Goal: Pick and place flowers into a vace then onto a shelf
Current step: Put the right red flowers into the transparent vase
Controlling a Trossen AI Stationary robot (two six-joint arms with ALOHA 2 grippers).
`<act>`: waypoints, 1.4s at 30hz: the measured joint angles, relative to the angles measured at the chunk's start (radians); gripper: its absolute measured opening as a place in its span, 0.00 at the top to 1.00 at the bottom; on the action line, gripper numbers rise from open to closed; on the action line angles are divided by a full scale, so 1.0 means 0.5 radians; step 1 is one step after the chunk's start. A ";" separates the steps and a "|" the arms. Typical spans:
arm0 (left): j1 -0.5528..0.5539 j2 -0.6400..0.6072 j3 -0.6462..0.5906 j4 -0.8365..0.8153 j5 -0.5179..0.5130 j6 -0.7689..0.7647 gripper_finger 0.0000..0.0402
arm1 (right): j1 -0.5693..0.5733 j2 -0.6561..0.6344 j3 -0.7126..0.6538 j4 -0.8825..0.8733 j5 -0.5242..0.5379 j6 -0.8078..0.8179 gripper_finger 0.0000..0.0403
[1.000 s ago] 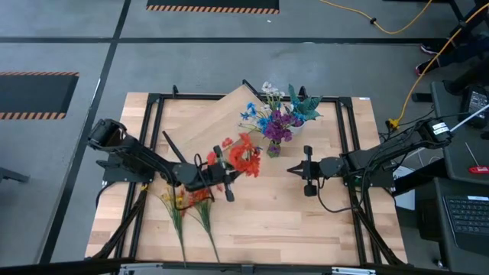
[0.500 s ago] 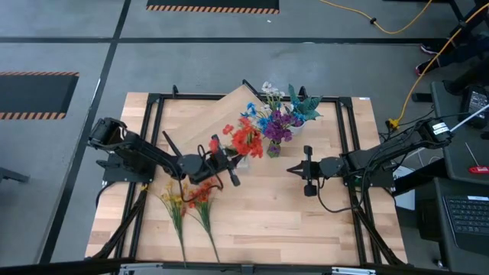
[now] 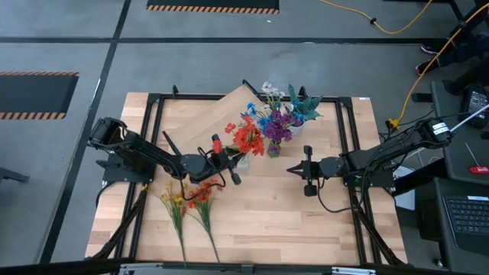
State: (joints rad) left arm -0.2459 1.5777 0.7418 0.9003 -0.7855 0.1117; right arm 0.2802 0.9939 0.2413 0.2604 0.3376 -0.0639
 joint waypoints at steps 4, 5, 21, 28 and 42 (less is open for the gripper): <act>0.000 0.001 0.000 -0.006 -0.016 -0.004 0.99 | 0.000 0.000 0.000 0.000 0.000 0.001 0.98; 0.000 0.001 0.000 -0.007 -0.015 -0.006 0.98 | 0.000 0.000 0.000 0.000 0.000 0.002 0.98; 0.041 0.056 0.003 -0.062 -0.004 -0.080 0.97 | 0.000 0.000 0.000 0.000 0.000 0.004 0.98; 0.051 0.135 0.002 -0.011 -0.015 -0.051 0.97 | -0.001 0.000 0.000 -0.004 0.000 0.005 0.98; 0.022 0.145 0.002 -0.031 -0.130 -0.040 0.96 | 0.000 0.002 0.000 -0.008 0.000 0.005 0.98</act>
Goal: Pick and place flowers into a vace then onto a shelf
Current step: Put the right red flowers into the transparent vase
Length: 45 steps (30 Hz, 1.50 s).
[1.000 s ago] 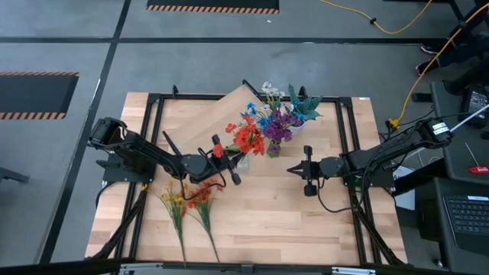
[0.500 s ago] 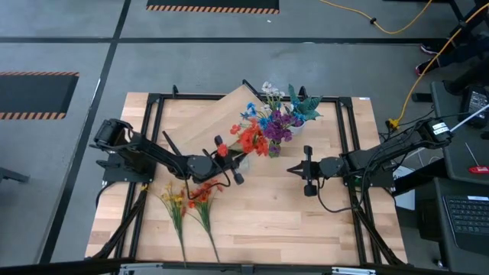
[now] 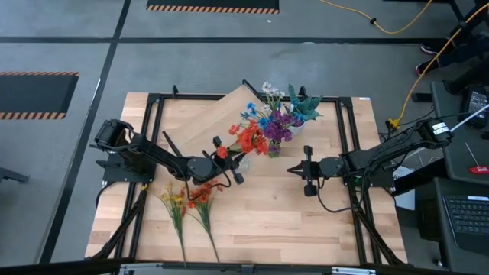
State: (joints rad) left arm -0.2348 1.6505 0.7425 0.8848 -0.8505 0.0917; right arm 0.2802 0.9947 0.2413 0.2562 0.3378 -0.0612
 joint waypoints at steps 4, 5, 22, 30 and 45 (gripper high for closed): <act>-0.001 0.000 0.000 -0.014 0.007 0.000 0.94 | 0.000 0.000 0.000 0.000 0.000 0.000 0.98; -0.001 0.000 0.000 -0.014 0.007 0.000 0.93 | -0.001 0.000 -0.001 0.000 0.000 0.000 0.98; -0.153 0.000 0.000 -0.224 -0.374 -0.050 0.79 | 0.000 0.000 -0.001 -0.001 0.000 0.000 0.98; -0.112 0.000 0.000 -0.241 -0.374 -0.107 0.70 | 0.000 0.000 -0.001 0.000 0.000 0.001 0.98; -0.231 -0.107 -0.001 -0.598 -0.463 -0.289 0.57 | -0.001 0.000 -0.001 0.000 0.000 0.001 0.98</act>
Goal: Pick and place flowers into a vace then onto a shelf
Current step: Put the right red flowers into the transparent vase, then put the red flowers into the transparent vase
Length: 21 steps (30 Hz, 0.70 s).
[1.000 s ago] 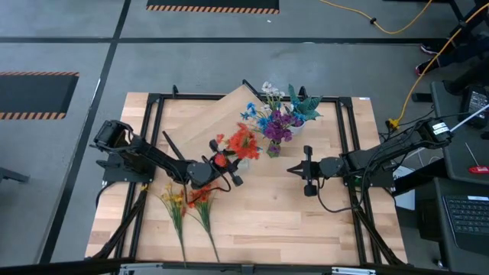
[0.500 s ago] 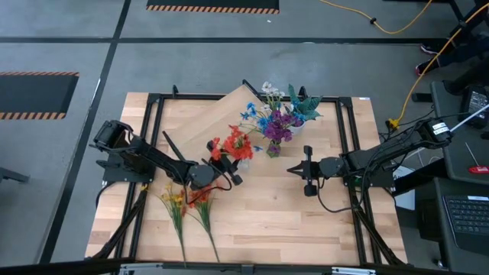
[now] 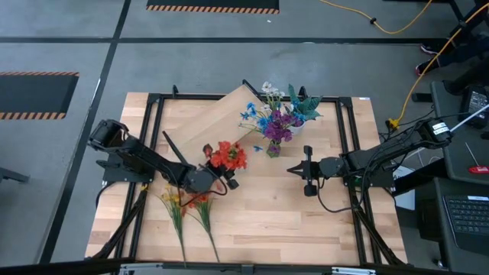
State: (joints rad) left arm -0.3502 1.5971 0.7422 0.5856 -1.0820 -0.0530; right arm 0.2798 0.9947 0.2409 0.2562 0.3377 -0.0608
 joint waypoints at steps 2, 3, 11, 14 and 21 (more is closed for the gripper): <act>-0.017 -0.007 0.000 -0.109 0.000 -0.084 0.57 | 0.000 0.000 0.000 0.000 0.000 0.000 0.98; -0.022 -0.007 0.000 -0.175 0.000 -0.120 0.57 | 0.001 0.000 0.000 0.000 0.000 0.000 0.98; -0.071 -0.006 -0.002 -0.474 0.000 -0.317 0.57 | 0.001 0.000 0.000 0.000 0.000 0.000 0.98; -0.114 -0.006 -0.001 -0.475 -0.001 -0.293 0.57 | 0.001 0.000 0.000 0.000 0.000 0.000 0.98; -0.251 -0.006 -0.002 -0.500 -0.125 -0.287 0.57 | 0.000 0.000 0.000 0.000 0.000 0.000 0.98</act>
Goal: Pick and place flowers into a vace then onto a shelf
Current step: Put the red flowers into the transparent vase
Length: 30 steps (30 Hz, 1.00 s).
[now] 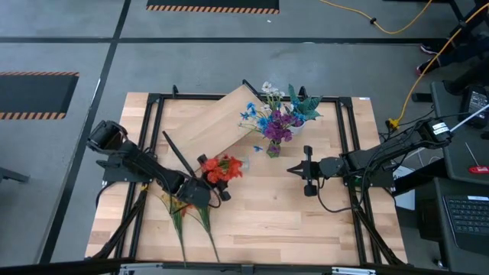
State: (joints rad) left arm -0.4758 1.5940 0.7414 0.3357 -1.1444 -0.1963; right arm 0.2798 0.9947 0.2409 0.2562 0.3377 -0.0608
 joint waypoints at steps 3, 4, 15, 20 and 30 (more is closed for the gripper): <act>-0.051 0.000 0.000 0.000 -0.061 0.000 0.57 | 0.000 0.000 0.000 0.000 0.000 0.000 0.98; -0.065 0.000 0.000 -0.001 -0.064 0.000 0.57 | 0.001 0.000 0.000 0.000 0.000 0.000 0.98; -0.240 0.000 0.000 -0.149 -0.110 -0.062 0.57 | 0.001 0.001 0.000 0.000 -0.001 0.000 0.98; -0.351 0.000 0.000 -0.157 -0.124 -0.144 0.57 | 0.000 0.000 0.000 -0.006 -0.001 0.010 0.98; -0.550 0.001 0.089 -0.149 -0.189 -0.278 0.57 | 0.000 0.001 0.000 -0.013 -0.001 0.013 0.98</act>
State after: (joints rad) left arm -0.7508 1.5944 0.7861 0.2613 -1.2387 -0.3355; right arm 0.2798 0.9951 0.2409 0.2497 0.3374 -0.0544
